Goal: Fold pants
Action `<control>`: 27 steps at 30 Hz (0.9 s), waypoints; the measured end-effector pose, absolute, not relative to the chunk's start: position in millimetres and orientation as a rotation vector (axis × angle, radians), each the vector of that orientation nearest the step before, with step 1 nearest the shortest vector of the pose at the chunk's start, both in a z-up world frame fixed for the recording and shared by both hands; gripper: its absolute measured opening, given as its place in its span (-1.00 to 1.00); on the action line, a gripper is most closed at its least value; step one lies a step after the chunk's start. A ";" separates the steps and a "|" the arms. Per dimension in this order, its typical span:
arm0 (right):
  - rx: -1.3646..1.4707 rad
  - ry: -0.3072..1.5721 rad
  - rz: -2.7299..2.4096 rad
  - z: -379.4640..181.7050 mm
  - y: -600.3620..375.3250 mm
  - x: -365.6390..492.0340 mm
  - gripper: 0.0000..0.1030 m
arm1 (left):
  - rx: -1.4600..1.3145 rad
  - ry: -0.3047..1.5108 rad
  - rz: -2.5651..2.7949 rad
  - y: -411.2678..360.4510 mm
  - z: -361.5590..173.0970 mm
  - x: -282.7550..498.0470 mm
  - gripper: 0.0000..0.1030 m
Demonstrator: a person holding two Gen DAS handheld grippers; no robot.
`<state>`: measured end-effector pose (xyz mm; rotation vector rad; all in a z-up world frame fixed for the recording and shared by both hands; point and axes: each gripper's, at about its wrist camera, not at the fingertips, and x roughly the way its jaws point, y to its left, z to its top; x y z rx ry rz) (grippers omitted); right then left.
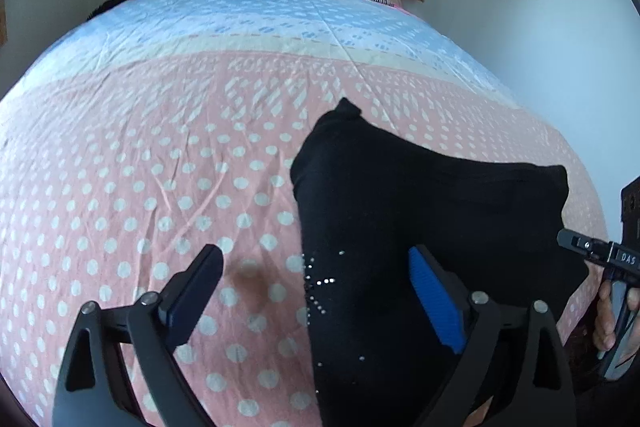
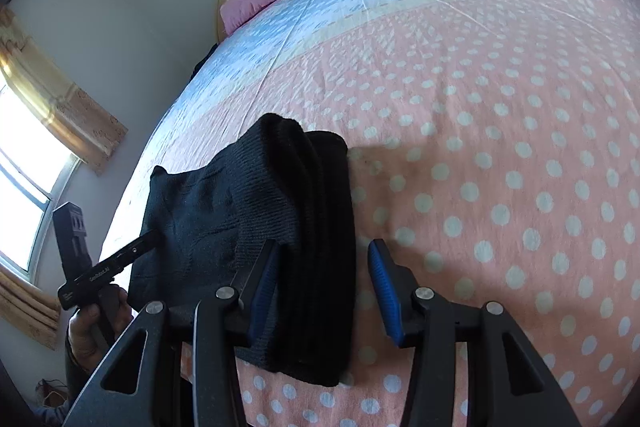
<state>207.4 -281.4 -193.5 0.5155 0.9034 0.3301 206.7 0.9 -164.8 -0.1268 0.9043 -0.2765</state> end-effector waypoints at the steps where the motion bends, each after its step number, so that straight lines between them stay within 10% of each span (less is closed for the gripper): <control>1: 0.516 0.903 0.332 -194.0 -281.3 205.5 -0.08 | -0.150 0.918 -0.286 3.3 -168.3 209.0 0.86; 8: 0.576 0.888 0.358 -197.7 -283.1 202.6 -0.21 | -0.144 0.895 -0.313 -1.3 -168.6 207.0 0.79; 18: 0.564 0.836 0.396 -185.2 -271.1 190.3 -0.51 | -0.215 0.902 -0.424 -1.5 -165.7 205.6 -0.37; 27: 0.479 0.766 0.416 -153.9 -253.4 183.8 -0.53 | -0.177 0.859 -0.397 -2.3 -144.3 186.9 -0.58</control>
